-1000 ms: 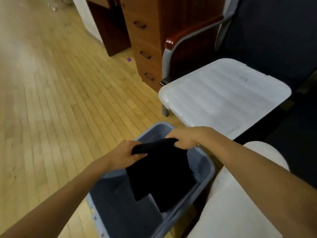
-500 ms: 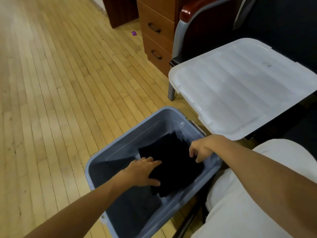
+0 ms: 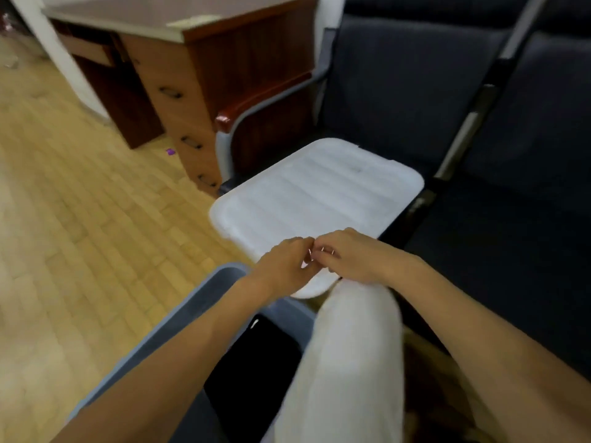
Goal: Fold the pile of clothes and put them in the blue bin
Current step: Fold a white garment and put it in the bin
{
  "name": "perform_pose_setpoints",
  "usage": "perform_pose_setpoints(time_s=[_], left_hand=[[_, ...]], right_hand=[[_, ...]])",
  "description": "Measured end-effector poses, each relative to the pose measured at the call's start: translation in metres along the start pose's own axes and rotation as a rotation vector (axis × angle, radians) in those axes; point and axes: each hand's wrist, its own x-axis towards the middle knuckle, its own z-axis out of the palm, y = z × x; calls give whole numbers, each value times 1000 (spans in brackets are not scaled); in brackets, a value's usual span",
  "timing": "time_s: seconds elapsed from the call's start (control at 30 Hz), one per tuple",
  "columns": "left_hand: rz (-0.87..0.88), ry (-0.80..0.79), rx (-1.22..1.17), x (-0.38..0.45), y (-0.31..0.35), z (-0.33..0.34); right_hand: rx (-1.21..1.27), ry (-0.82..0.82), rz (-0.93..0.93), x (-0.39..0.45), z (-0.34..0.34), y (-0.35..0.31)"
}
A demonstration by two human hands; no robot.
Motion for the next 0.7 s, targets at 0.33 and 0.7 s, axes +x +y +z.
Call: perform_pose_setpoints(time_s=[0.33, 0.7], left_hand=[[408, -215, 10, 109, 251, 141], [553, -477, 57, 128, 343, 240]], right_hand=[[28, 756, 842, -273, -51, 242], [443, 1275, 1453, -478, 14, 362]])
